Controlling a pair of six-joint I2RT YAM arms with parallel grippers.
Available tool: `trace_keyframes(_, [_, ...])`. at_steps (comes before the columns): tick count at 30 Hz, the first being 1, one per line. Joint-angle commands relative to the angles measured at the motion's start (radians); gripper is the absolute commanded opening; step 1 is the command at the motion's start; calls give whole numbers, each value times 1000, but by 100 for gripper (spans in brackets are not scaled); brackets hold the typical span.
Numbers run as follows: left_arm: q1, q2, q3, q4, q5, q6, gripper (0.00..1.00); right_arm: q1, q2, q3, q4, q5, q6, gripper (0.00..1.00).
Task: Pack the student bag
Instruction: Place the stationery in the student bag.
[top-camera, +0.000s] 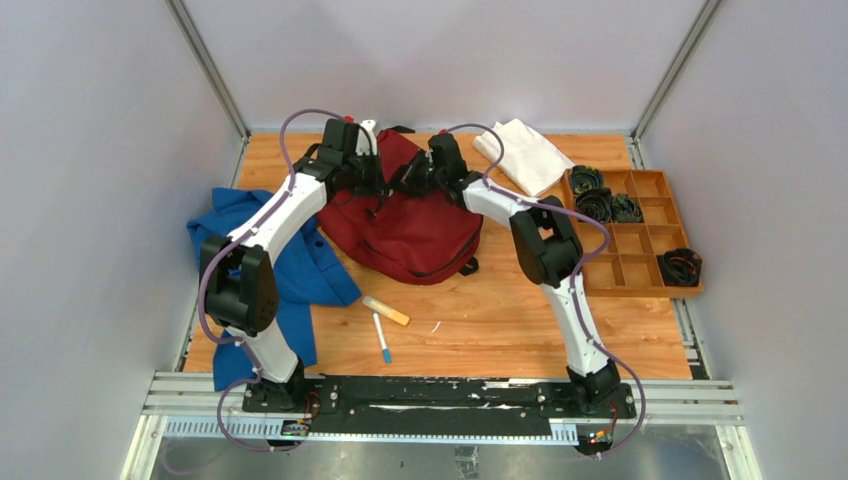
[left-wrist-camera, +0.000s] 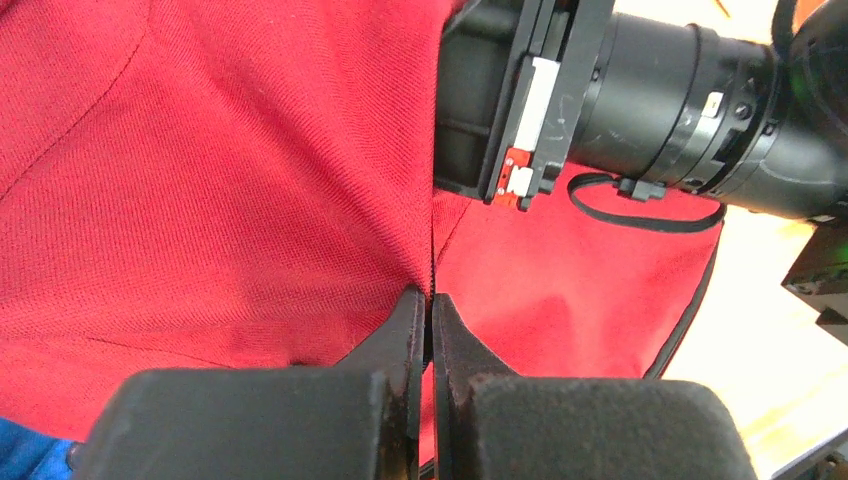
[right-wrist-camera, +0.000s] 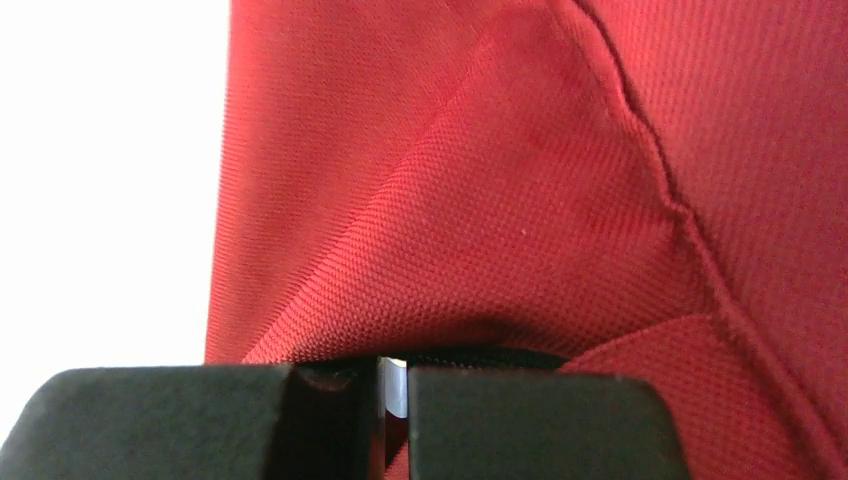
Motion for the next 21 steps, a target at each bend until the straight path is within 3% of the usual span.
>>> trace_keyframes(1, [1, -50, -2, -6, 47, 31, 0, -17, -5, 83, 97, 73, 16, 1])
trace_keyframes(4, [1, -47, -3, -9, 57, 34, 0, -23, 11, 103, 95, 52, 29, 19])
trace_keyframes(9, [1, -38, -5, -12, 60, 30, 0, -21, -6, 51, 125, 42, 46, 39])
trace_keyframes(15, [3, -28, 7, -23, 53, 29, 0, -21, -88, -46, 125, 12, 0, 50])
trace_keyframes(21, [5, -35, 1, -14, 44, 27, 0, -21, -231, -197, 119, -41, -79, 51])
